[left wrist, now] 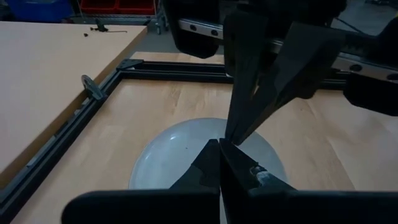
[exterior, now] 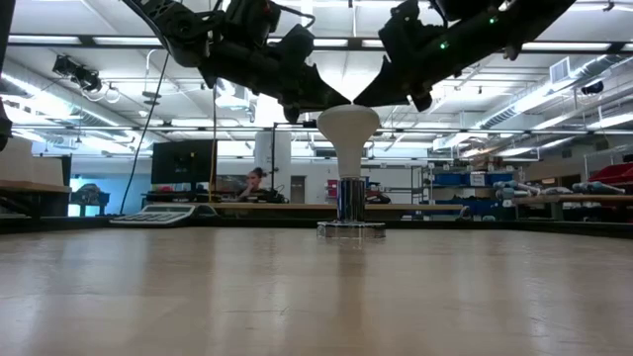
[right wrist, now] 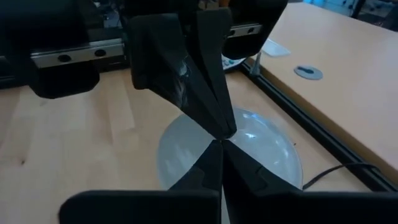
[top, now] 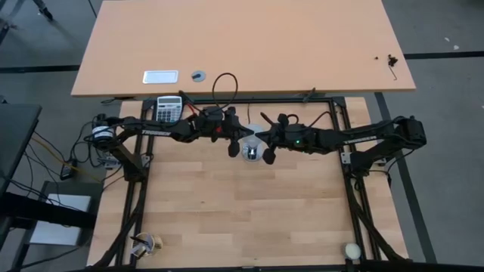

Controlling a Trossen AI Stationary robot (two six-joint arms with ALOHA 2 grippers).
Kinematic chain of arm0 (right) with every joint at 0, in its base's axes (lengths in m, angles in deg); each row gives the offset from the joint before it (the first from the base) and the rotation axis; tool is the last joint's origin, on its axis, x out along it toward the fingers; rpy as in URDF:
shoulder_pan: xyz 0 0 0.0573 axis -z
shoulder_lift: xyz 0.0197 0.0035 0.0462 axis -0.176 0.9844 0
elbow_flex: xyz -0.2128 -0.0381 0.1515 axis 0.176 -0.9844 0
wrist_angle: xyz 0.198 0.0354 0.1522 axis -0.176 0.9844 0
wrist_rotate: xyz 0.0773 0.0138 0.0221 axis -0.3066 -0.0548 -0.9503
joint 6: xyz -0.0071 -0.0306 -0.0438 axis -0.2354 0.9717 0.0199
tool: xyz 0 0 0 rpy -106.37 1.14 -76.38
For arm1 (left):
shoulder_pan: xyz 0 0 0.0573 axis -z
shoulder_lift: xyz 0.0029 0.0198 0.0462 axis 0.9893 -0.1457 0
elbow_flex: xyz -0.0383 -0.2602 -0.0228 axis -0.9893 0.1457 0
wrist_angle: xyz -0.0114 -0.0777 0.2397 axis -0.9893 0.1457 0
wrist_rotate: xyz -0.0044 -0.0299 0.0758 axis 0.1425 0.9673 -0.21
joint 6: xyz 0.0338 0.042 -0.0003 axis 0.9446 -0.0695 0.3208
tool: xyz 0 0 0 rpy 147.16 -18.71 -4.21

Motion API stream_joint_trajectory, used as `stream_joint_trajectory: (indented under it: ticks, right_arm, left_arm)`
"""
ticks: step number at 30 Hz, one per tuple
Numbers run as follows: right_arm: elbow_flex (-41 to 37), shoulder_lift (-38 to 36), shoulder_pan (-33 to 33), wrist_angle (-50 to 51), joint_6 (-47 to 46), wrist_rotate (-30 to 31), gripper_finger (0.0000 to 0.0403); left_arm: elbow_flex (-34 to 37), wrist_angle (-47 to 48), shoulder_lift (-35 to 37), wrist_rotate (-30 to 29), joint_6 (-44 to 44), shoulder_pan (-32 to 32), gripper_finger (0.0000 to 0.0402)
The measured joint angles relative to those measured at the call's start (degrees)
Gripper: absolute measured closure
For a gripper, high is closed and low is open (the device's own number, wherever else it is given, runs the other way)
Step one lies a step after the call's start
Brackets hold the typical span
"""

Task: Screw lightbulb
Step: Insert the lightbulb into the lamp

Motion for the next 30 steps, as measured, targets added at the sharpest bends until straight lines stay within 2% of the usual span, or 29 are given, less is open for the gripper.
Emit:
stream_joint_trajectory:
  ticks: [30]
  right_arm:
    - [-0.21,-0.62,-1.36,2.47,0.75,-1.43,0.0391]
  left_arm:
    - [0.09,-2.77,1.47,-1.43,-0.02,-0.09,0.0401]
